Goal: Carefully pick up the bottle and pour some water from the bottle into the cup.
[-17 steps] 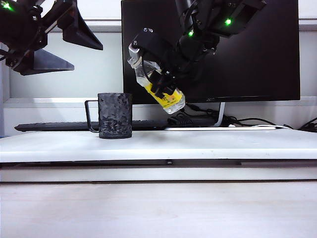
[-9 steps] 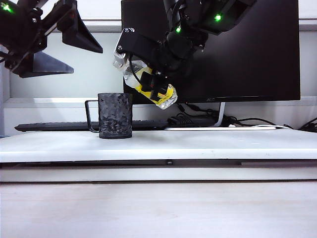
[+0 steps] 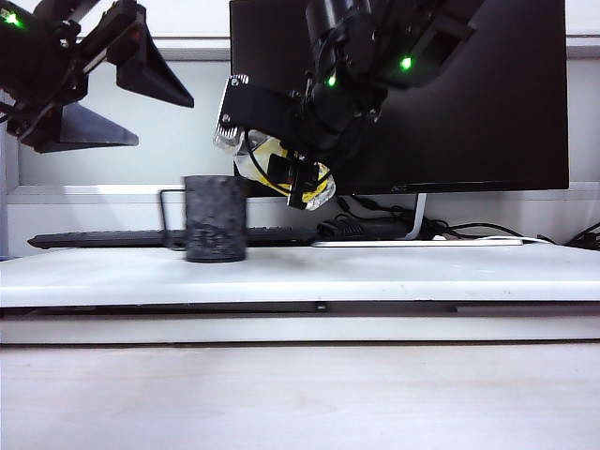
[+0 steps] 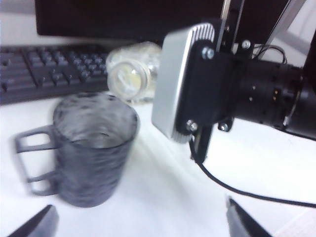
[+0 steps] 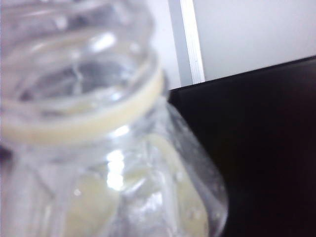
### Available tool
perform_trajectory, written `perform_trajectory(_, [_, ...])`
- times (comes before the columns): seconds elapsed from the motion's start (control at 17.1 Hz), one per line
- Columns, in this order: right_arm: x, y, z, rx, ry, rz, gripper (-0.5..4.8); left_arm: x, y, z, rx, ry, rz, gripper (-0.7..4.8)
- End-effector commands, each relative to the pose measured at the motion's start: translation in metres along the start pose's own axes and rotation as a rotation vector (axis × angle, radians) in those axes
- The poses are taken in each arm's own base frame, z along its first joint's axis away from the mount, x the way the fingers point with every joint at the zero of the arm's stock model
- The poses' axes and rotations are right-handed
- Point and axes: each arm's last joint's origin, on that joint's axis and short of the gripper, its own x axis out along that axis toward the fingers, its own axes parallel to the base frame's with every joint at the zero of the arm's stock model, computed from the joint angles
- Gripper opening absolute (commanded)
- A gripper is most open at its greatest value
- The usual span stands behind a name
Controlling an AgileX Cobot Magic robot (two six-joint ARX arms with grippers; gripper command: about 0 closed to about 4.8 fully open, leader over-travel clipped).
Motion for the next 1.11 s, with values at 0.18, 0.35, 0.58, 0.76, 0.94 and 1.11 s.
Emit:
perform_trajectory(0.18, [0.002, -0.015, 0.001, -0.049, -0.007, -0.133, 2.02, 0.0, 0.0, -0.002, -0.003, 0.024, 0.0, 4.79])
perform_trajectory(0.35, [0.002, -0.018, 0.001, -0.103, 0.019, -0.169, 2.02, 0.0, 0.0, -0.002, -0.004, 0.025, 0.0, 4.79])
perform_trajectory(0.58, [0.002, -0.02, 0.002, -0.16, 0.018, -0.188, 2.02, 0.0, 0.0, -0.002, -0.004, 0.026, 0.0, 4.79])
perform_trajectory(0.76, [0.001, -0.022, 0.002, -0.199, 0.016, -0.213, 2.02, 0.0, 0.0, -0.002, -0.004, 0.027, 0.0, 4.79])
perform_trajectory(0.94, [0.001, -0.025, 0.003, -0.212, 0.01, -0.239, 2.02, 0.0, 0.0, -0.002, -0.005, 0.027, 0.0, 4.79])
perform_trajectory(1.11, [0.001, -0.025, 0.004, -0.236, 0.011, -0.242, 2.02, 0.0, 0.0, -0.002, -0.005, 0.029, -0.005, 4.79])
